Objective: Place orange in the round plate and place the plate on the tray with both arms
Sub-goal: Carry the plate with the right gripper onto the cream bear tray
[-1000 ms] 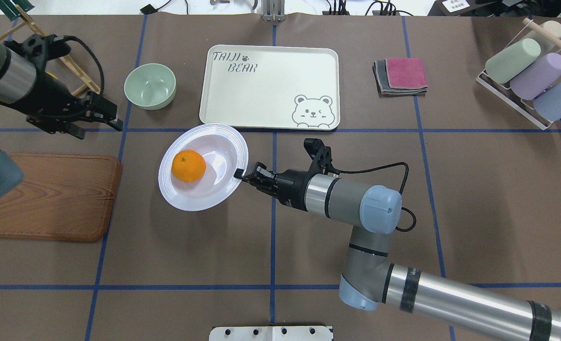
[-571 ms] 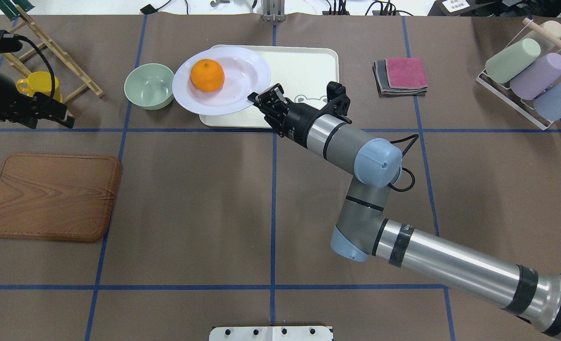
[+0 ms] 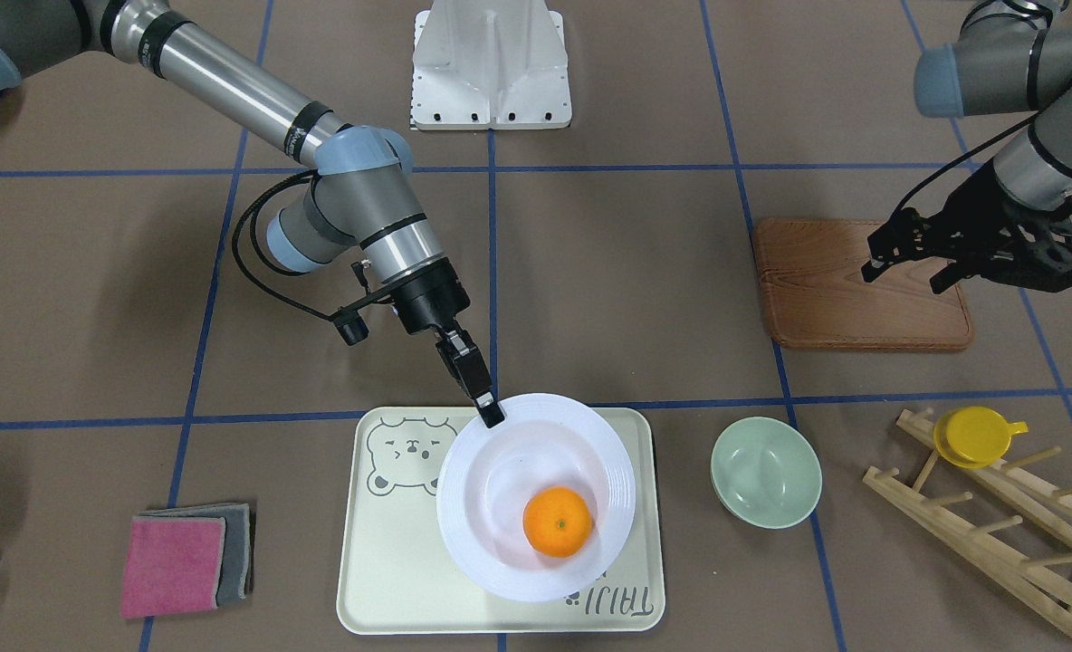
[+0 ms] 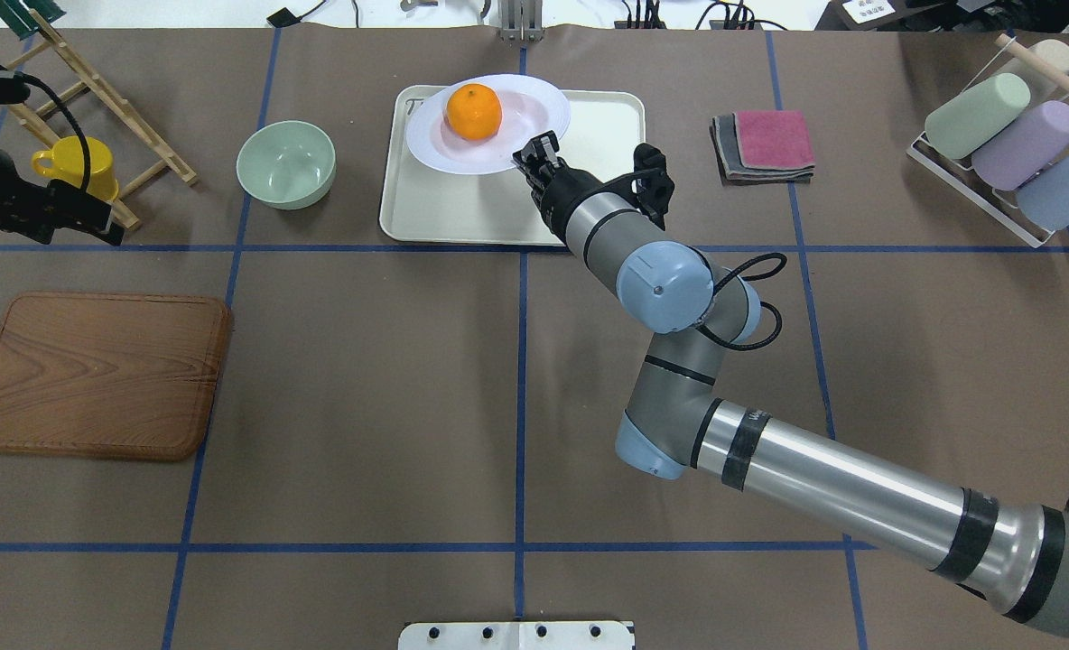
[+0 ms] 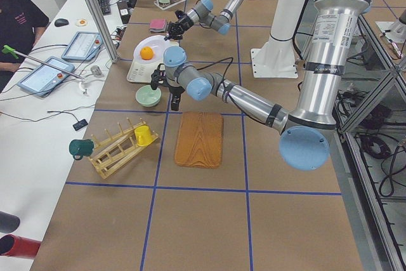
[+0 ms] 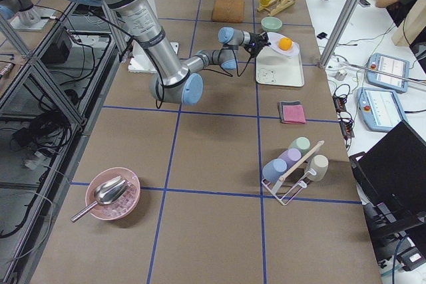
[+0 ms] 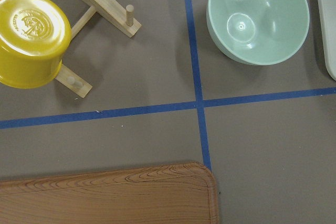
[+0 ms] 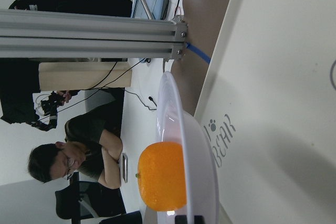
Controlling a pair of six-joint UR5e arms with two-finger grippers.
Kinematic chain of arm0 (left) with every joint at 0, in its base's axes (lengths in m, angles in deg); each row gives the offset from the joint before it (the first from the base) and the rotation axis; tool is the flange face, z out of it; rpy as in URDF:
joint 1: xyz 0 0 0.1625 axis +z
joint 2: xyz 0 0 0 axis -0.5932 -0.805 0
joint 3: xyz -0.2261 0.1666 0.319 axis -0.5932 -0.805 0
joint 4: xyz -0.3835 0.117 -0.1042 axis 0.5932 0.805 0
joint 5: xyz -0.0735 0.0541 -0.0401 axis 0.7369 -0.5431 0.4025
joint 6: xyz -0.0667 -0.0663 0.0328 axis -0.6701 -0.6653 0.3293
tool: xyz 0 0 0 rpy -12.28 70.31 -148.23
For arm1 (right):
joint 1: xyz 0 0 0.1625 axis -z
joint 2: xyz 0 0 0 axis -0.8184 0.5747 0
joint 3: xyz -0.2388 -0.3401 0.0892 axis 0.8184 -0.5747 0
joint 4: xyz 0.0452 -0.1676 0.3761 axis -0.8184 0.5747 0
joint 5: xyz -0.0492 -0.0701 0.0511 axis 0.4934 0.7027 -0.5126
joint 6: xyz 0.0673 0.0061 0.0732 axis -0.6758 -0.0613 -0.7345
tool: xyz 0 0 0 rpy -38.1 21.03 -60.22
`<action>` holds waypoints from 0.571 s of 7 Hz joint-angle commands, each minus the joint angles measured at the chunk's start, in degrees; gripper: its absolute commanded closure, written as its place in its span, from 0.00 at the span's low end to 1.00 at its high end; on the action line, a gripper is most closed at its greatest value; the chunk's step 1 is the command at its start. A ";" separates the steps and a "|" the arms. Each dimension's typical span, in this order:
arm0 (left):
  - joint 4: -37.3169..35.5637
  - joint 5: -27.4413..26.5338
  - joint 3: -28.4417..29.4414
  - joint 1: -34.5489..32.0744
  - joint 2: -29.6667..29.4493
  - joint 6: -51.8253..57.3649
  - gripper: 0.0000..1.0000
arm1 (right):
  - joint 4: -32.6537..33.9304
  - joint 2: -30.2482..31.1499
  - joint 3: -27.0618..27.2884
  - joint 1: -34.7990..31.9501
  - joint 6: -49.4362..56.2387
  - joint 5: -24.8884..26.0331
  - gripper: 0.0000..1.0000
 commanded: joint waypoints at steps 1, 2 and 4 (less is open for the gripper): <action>0.03 -0.02 0.06 -0.01 0.00 0.04 0.02 | 1.10 0.13 -3.48 2.18 -0.42 2.07 1.00; 0.03 -0.10 0.06 -0.01 0.00 0.04 0.02 | 1.11 0.13 -3.85 3.41 -0.42 4.08 1.00; 0.03 -0.10 0.06 -0.18 0.00 0.04 0.02 | 2.50 0.48 -2.37 2.20 4.54 -1.39 0.00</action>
